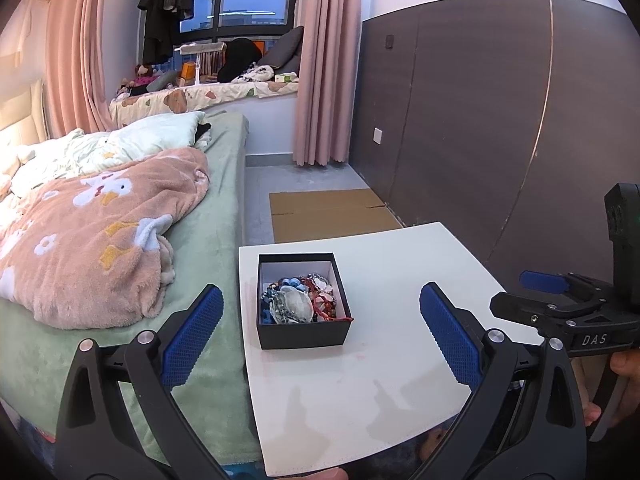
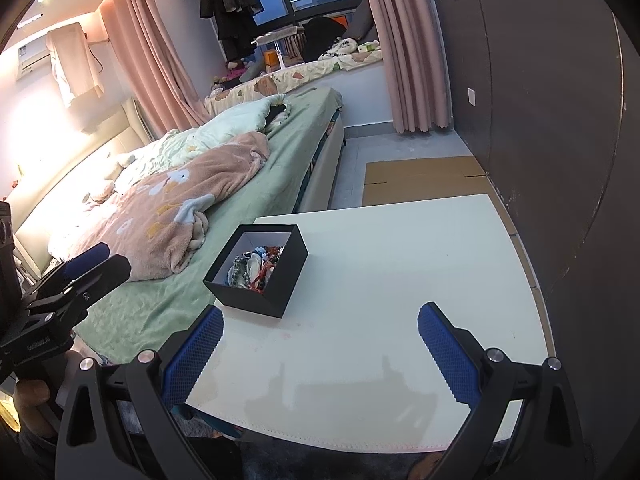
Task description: Organize jewelry
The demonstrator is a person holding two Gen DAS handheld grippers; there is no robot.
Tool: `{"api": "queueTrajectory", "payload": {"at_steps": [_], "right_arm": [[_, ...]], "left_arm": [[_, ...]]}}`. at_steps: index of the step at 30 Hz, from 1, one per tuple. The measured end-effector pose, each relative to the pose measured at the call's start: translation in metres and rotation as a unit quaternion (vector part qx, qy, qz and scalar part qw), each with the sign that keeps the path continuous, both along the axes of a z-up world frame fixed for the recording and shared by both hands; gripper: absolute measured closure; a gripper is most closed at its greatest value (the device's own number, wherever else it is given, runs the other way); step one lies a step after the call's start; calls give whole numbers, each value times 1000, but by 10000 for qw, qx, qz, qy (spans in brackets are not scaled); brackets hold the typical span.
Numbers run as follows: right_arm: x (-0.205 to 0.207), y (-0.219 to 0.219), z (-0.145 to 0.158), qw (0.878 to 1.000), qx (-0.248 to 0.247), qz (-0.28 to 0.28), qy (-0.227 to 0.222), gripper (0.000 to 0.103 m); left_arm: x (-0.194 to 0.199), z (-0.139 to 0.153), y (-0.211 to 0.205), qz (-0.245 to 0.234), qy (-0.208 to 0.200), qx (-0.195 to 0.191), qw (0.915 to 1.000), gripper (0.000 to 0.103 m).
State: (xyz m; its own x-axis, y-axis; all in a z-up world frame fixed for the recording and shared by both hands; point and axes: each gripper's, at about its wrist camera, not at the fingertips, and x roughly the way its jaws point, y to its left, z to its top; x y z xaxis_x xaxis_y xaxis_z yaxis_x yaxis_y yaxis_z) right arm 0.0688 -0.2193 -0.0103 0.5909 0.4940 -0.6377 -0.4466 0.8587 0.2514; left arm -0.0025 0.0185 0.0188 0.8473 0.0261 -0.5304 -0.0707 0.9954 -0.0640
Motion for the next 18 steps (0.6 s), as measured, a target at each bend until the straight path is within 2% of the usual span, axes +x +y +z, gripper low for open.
{"api": "queueTrajectory", "payload": {"at_steps": [18], "right_arm": [[3,0,4,10000,-31,-24,12,7]], "left_arm": [[2,-1,3,113,-5,-79,9999,5]]}}
